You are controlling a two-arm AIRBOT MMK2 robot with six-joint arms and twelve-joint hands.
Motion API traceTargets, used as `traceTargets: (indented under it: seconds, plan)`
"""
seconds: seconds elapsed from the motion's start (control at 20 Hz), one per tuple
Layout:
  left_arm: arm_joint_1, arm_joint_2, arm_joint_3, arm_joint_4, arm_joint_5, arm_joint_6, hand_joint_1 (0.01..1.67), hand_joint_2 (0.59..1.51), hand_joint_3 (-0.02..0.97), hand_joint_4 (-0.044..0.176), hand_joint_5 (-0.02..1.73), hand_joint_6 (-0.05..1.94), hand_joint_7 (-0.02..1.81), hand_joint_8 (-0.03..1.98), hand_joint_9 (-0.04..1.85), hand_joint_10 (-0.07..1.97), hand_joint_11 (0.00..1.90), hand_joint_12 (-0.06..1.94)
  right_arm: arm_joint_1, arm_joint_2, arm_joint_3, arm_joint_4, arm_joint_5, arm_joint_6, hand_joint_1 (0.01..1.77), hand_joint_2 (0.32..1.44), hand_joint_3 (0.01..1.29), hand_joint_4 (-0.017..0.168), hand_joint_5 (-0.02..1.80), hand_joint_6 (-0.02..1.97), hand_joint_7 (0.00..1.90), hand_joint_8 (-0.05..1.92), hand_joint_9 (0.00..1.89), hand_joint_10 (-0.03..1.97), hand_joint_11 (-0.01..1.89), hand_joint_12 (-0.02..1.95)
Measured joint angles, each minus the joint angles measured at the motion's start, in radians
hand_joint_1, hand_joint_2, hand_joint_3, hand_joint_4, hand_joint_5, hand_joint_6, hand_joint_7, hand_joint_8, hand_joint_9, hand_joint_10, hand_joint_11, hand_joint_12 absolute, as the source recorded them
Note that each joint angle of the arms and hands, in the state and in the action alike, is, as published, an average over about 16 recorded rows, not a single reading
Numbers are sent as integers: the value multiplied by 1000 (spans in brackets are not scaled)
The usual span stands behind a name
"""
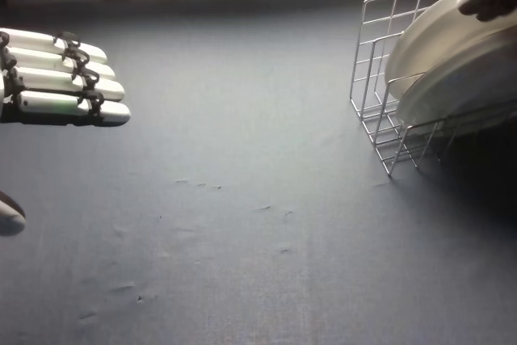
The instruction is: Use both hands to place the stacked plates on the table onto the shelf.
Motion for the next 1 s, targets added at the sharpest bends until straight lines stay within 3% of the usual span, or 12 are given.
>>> traceTargets:
  seconds: [0.25,0.6,0.8,1.0]
  plan:
    - [-11,-1,-6,2,-8,-6,15,1112,15,2,17,12,14,1,21,-2,18,15,57,0,-41,-116,27,-7,1196,1057,14,-3,500,359,601,155,413,610,173,1448]
    - [-27,-2,-41,10,-30,-16,15,1118,15,2,49,12,48,3,52,6,41,41,126,-5,-104,-394,48,-10,793,1030,14,0,308,150,369,54,236,339,58,987]
    - [-37,-2,-72,22,-40,-19,14,1132,15,0,244,38,258,68,240,97,179,268,142,-11,-127,-562,65,-24,492,1017,14,2,260,81,304,29,207,219,22,863]
    - [-39,1,-111,30,-44,-20,34,1156,15,3,506,229,517,437,478,494,389,700,144,-19,-136,-687,91,-45,234,1022,14,7,440,162,485,147,413,330,183,919]
